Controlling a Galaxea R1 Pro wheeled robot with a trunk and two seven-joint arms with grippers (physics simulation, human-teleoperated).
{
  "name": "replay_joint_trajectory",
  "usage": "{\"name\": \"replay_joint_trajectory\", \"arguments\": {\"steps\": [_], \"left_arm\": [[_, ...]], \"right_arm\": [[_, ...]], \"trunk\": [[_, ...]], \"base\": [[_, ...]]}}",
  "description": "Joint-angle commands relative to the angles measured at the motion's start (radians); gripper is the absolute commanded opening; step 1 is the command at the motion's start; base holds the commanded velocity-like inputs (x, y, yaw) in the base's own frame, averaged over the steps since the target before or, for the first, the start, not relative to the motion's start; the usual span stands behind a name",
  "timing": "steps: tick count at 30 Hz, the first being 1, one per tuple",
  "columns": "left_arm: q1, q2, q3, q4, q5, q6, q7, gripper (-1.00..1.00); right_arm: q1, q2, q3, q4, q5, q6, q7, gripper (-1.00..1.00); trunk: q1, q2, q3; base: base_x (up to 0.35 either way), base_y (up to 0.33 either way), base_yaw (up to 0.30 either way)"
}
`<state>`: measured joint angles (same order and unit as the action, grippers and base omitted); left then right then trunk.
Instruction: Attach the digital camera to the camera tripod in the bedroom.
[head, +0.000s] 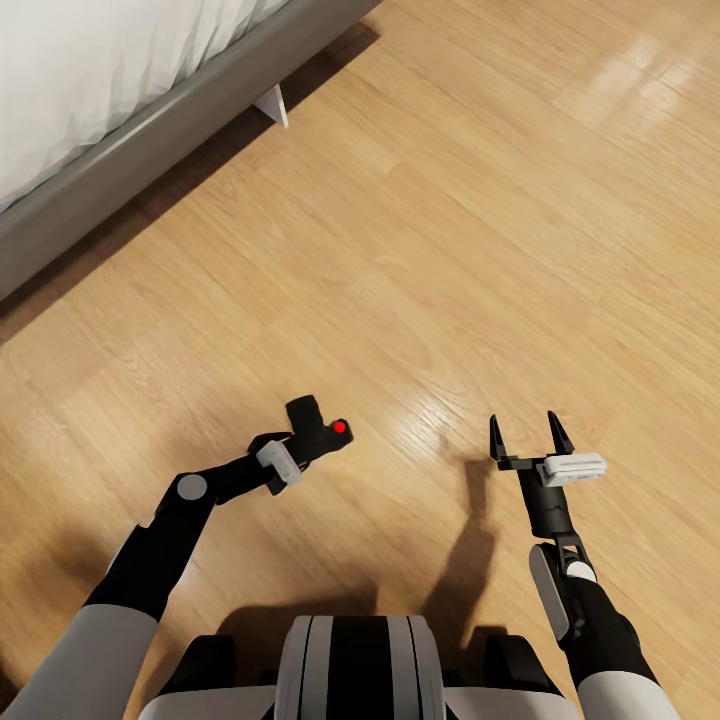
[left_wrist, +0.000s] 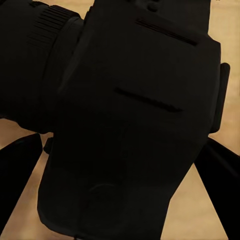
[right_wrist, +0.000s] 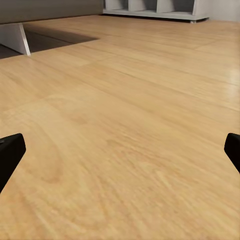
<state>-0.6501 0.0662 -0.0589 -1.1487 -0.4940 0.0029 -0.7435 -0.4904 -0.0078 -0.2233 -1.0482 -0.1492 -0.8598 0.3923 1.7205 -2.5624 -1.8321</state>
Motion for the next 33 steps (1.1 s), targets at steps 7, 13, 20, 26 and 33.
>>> {"name": "replay_joint_trajectory", "arguments": {"steps": [7, 13, 20, 26, 33], "left_arm": [[0.0, 0.0, -0.001, 0.0, -0.015, -0.001, -0.001, -1.0], [0.0, 0.001, -0.001, -0.006, -0.015, -0.004, -0.001, -1.0], [0.0, 0.001, 0.0, -0.055, -0.014, -0.011, -0.002, -1.0], [0.0, -0.001, 0.0, -0.157, -0.012, -0.011, -0.009, -1.0], [0.0, -0.024, 0.001, -0.285, -0.006, -0.002, -0.016, -1.0]], "right_arm": [[0.0, 0.0, -0.001, 0.001, -0.01, -0.001, 0.01, 1.0], [0.0, 0.0, -0.001, 0.001, -0.01, -0.001, 0.011, 1.0], [0.0, 0.0, -0.001, 0.001, -0.01, -0.001, 0.011, 1.0], [0.0, 0.0, -0.001, 0.001, -0.01, -0.001, 0.01, 1.0], [0.0, 0.0, -0.001, 0.001, -0.01, -0.001, 0.009, 1.0]], "trunk": [[0.0, 0.0, 0.0], [0.0, 0.0, 0.0], [0.0, 0.0, 0.0], [0.0, 0.0, 0.0], [0.0, 0.0, 0.0]], "base": [[0.0, 0.0, 0.0], [0.0, 0.0, 0.0], [0.0, 0.0, 0.0], [0.0, 0.0, 0.0], [0.0, 0.0, 0.0]]}}
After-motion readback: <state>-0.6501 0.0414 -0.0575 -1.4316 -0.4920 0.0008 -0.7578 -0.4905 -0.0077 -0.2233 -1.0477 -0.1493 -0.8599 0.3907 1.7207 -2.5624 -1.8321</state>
